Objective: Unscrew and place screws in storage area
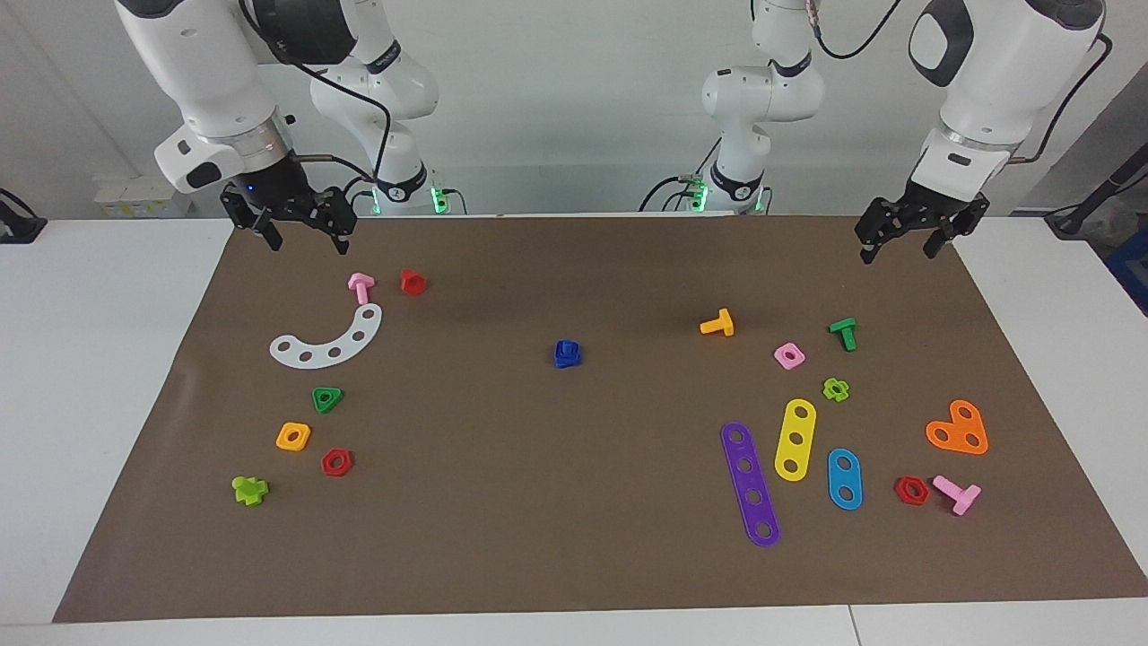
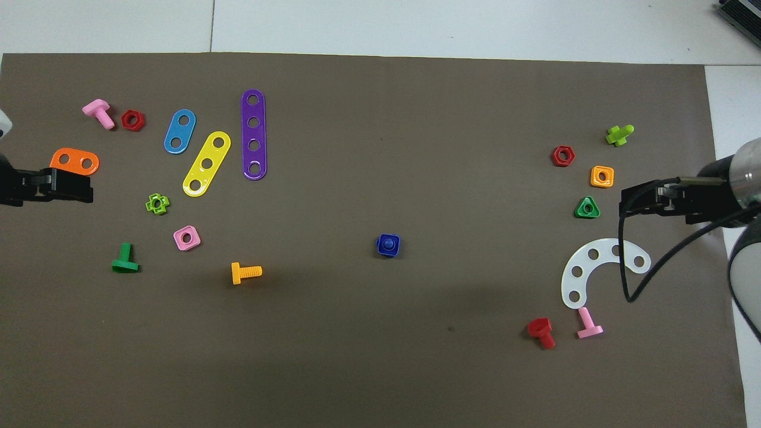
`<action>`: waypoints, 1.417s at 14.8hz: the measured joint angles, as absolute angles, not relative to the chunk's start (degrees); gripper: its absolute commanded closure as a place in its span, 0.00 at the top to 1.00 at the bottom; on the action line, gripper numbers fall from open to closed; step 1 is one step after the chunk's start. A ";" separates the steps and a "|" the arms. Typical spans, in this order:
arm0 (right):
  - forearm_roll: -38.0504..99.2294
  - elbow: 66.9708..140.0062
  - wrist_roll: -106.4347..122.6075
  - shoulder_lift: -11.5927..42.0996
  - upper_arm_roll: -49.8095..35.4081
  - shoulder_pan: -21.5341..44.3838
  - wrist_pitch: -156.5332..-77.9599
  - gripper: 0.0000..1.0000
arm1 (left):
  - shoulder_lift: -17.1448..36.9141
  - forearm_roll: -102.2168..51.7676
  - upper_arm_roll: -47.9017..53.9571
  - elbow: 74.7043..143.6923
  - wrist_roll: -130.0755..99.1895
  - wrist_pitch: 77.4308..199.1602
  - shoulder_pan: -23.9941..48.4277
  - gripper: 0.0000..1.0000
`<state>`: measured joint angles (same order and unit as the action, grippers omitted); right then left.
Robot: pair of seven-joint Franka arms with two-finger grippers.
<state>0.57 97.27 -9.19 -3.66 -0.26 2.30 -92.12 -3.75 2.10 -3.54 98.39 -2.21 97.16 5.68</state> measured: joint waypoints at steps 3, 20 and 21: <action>0.57 97.28 -9.19 -3.66 -0.26 2.30 -92.12 1.00 | -3.75 2.10 -3.56 98.39 -2.21 97.14 5.66 1.00; 0.57 97.30 -9.19 -3.66 -0.34 2.30 -92.12 1.00 | -3.74 2.09 -2.75 98.62 -2.21 97.01 6.45 1.00; 0.57 97.30 -9.19 -3.66 -0.34 2.30 -92.12 1.00 | -3.74 2.09 -2.70 98.64 -2.22 96.96 6.70 1.00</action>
<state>0.57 97.30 -9.19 -3.66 -0.34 2.30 -92.12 -3.74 2.09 -2.70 98.64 -2.22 96.96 6.70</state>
